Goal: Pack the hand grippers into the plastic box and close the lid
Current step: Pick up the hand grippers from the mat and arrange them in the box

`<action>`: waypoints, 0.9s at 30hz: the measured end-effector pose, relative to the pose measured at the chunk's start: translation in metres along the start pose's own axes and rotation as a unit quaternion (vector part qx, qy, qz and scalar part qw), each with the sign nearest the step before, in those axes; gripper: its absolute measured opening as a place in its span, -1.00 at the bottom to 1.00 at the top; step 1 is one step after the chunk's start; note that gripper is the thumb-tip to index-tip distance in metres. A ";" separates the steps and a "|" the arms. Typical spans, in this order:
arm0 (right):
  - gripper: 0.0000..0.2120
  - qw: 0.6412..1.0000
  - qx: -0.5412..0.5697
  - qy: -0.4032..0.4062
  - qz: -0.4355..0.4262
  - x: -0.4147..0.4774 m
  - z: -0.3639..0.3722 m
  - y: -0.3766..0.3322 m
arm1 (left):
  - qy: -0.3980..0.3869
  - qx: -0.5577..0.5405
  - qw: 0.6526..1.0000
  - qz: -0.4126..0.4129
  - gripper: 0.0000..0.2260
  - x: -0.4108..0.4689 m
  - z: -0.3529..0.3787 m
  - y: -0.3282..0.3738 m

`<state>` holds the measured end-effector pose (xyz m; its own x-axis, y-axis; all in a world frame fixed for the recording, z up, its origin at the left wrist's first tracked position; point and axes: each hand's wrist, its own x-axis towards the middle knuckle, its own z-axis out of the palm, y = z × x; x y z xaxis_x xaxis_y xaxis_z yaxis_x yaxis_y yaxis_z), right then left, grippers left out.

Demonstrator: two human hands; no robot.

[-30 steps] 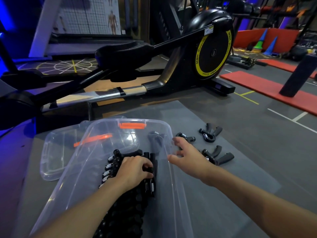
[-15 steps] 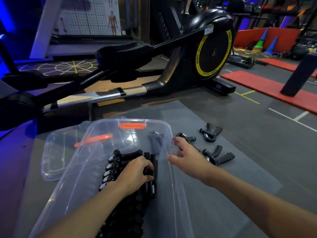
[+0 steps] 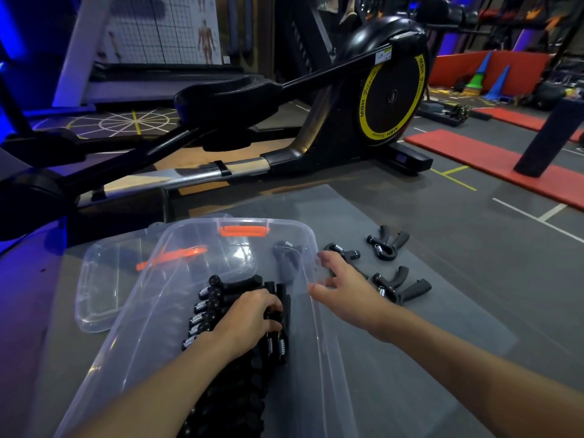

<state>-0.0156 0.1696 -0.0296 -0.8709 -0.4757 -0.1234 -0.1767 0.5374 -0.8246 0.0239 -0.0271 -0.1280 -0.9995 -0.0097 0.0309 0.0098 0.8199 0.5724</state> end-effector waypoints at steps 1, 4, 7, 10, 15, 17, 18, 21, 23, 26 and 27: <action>-0.40 1.000 0.000 -0.002 0.001 0.000 0.000 0.001 | 0.001 -0.002 1.000 -0.001 -0.74 0.000 0.000 0.000; -0.40 1.000 -0.006 -0.008 0.004 0.001 -0.002 0.003 | -0.002 -0.005 1.000 -0.004 -0.76 -0.001 0.000 0.001; -0.55 1.000 0.020 0.006 -0.003 0.003 -0.002 0.008 | -0.010 -0.017 1.000 0.000 -0.79 -0.002 -0.002 0.001; -0.68 0.998 0.031 0.055 0.018 0.011 -0.007 0.027 | 0.036 -0.042 0.998 0.029 -0.89 -0.003 -0.011 0.013; -0.62 0.984 -0.070 0.094 0.131 0.034 -0.038 0.099 | 0.131 -0.120 0.980 0.092 -0.87 0.013 -0.034 0.065; -0.62 0.975 -0.083 0.124 0.166 0.044 -0.051 0.127 | 0.115 -0.121 0.978 0.125 -0.77 0.017 -0.037 0.084; -0.60 0.969 -0.096 0.137 0.181 0.049 -0.056 0.140 | 0.096 -0.112 0.980 0.134 -0.71 0.018 -0.036 0.089; -0.45 0.952 -0.143 0.155 0.223 0.066 -0.063 0.175 | 0.056 -0.027 0.984 0.166 -0.52 0.020 -0.029 0.091; -0.37 0.949 -0.149 0.152 0.233 0.079 -0.066 0.202 | 0.052 0.012 0.982 0.180 -0.46 0.019 -0.026 0.086; -0.23 0.951 -0.159 0.131 0.229 0.089 -0.069 0.222 | 0.052 0.025 0.980 0.188 -0.46 0.020 -0.029 0.082; -0.22 0.952 -0.166 0.126 0.224 0.088 -0.069 0.220 | 0.051 0.025 0.980 0.191 -0.47 0.021 -0.029 0.082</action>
<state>-0.1629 0.2939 -0.1838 -0.9679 0.0139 -0.2508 0.1404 0.8577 -0.4945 0.0046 0.0236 -0.0563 -0.9151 0.2485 0.3175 0.3781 0.8022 0.4621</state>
